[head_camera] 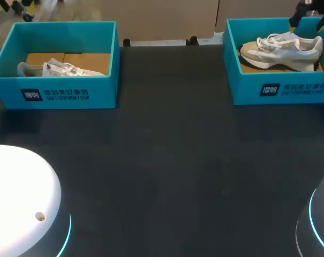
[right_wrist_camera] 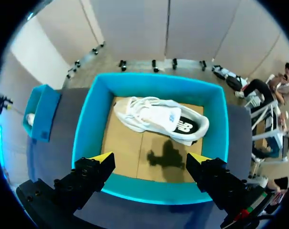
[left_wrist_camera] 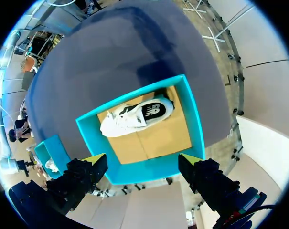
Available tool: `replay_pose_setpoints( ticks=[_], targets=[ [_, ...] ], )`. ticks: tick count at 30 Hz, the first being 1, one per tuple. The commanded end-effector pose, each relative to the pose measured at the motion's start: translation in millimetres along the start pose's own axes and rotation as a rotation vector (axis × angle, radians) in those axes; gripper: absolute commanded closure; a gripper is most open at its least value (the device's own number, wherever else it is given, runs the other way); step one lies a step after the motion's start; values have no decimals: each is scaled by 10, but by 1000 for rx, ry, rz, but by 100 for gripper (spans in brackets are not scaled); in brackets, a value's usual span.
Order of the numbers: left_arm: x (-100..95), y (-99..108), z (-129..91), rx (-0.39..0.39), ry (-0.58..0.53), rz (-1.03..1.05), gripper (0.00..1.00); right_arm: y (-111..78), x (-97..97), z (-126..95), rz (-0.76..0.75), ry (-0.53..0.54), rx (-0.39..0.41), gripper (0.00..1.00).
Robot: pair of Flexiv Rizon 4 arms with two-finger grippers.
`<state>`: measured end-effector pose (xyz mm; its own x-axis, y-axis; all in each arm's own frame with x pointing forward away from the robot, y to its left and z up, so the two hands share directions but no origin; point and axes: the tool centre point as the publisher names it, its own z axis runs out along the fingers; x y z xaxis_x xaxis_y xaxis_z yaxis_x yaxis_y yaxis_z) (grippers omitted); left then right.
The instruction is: Take the shoe out of the shoebox, open the shoe tongue, remove and reinsert the insole, then place the shoe into the shoebox
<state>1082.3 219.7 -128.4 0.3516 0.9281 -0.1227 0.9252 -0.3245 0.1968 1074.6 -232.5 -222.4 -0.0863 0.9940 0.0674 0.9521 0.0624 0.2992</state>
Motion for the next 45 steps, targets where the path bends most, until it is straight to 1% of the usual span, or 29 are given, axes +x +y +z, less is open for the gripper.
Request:
replay_pose_setpoints(
  ticks=[1,4,6,22,23,24,25,26,27,28,29,31,32,33,35,38,43,44,45],
  targets=[
    [-2,-5,-3,-1,3,1,0,-7,-123,19,116,-39,-1,0],
    [-2,-5,-3,-1,3,1,0,-22,-172,19,163,-76,21,0],
    [-2,-5,-3,-1,3,1,0,-28,-184,23,179,-73,15,0],
    [-2,-5,-3,-1,3,1,0,-28,-184,23,179,-73,15,0],
    [-2,-5,-3,-1,3,1,0,-8,-211,66,257,-45,4,0],
    [-2,-5,-3,-1,3,1,0,0,-222,104,285,-96,33,0],
    [-2,-5,-3,-1,3,1,0,13,-255,188,368,-153,65,0],
    [-2,-5,-3,-1,3,1,0,16,-265,219,377,-163,75,0],
    [-2,-5,-3,-1,3,1,0,23,-301,284,459,-213,111,0],
    [-2,-5,-3,-1,3,1,0,29,-320,308,476,-211,110,0],
    [-2,-5,-3,-1,3,1,0,41,-332,332,503,-250,127,0],
    [-2,-5,-3,-1,3,1,0,66,-353,367,527,-291,133,0],
    [-2,-5,-3,-1,3,1,0,74,-360,377,550,-327,144,0],
    [-2,-5,-3,-1,3,1,0,87,-376,393,559,-322,143,0],
    [-2,-5,-3,-1,3,1,0,120,-402,426,587,-360,156,0],
    [-2,-5,-3,-1,3,1,0,183,-456,492,598,-380,159,0],
    [-2,-5,-3,-1,3,1,0,264,-558,583,607,-400,150,0],
    [-2,-5,-3,-1,3,1,0,288,-598,611,617,-414,152,16],
    [-2,-5,-3,-1,3,1,0,288,-598,611,617,-414,152,16]
  ],
)
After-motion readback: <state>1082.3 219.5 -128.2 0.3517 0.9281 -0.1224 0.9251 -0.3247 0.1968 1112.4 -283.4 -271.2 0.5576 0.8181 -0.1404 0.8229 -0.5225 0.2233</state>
